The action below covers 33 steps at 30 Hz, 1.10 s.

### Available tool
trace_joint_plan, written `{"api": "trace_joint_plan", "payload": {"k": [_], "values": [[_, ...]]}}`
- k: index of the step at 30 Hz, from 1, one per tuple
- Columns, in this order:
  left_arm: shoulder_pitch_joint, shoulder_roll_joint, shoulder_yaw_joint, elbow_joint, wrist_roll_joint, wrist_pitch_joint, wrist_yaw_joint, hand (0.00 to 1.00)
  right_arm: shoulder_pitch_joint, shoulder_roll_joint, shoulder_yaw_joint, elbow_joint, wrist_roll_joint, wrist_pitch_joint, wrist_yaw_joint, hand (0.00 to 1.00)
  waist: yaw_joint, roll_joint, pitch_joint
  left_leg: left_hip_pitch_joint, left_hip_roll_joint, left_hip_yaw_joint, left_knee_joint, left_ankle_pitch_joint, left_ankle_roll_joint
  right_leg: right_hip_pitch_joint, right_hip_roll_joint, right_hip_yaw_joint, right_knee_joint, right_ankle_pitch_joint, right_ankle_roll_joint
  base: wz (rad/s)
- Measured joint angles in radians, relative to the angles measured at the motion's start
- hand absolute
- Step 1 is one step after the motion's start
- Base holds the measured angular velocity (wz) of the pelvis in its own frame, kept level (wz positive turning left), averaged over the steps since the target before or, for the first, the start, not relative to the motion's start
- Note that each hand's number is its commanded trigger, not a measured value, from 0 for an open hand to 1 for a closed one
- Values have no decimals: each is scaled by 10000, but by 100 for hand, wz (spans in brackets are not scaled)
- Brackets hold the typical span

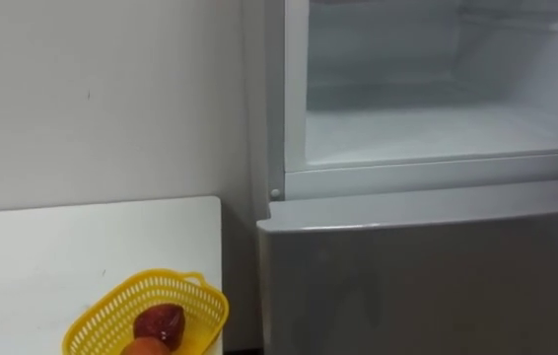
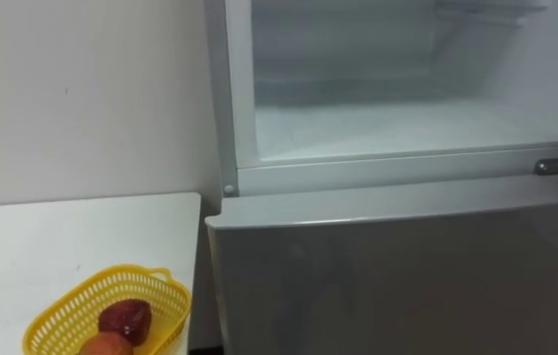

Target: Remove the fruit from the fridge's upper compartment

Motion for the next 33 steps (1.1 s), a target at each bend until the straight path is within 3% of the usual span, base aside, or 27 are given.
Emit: {"api": "trace_joint_plan", "payload": {"k": [3,6,12,14,16,21,25,33], "values": [[-27,-25,44,36,32,12,22,0,-10,13,-483,407,785,15,-88,0,-86,44,9,7,11,0,36,-24,-4,-2,4,21,37,4,-5,0],[153,-60,546,25,70,32,40,0,-23,67,-1547,661,2276,216,-116,0,-347,25,10,44,7,-25,36,-24,-4,55,2,-6,32,4,-5,2],[440,-3,1642,-26,-108,165,-4,0,249,40,-4175,672,7390,481,-477,0,-870,-95,28,181,8,-38,17,-45,-16,139,24,128,20,1,-1,0],[524,-10,1860,-116,-76,205,-2,0,229,-10,-5310,645,9312,536,-784,0,-1034,-210,-8,146,7,52,28,-45,-15,72,12,213,16,-35,-25,-8],[541,14,2068,-143,-81,233,-8,0,192,-25,-5895,396,10577,529,-1070,0,-1089,-246,-9,149,11,104,31,-44,-14,27,10,272,22,-47,-26,-10],[431,119,2094,-240,-92,437,-46,0,-37,-109,-6253,-361,12353,336,-1458,0,-1121,-386,-23,151,2,141,39,-49,-5,-2,-6,266,20,-53,-14,-1],[541,144,2120,-603,56,528,-58,0,-334,-164,-6716,-2121,13063,22,-1990,0,-1214,-441,-51,121,9,251,7,-48,-3,-53,3,312,32,-55,-9,-2],[707,107,2122,-961,499,563,-51,0,-698,-326,-6753,-5424,13794,-623,-2101,0,-1110,-354,-67,144,29,355,-70,-46,-11,-142,24,481,183,-50,-5,-3]]}}
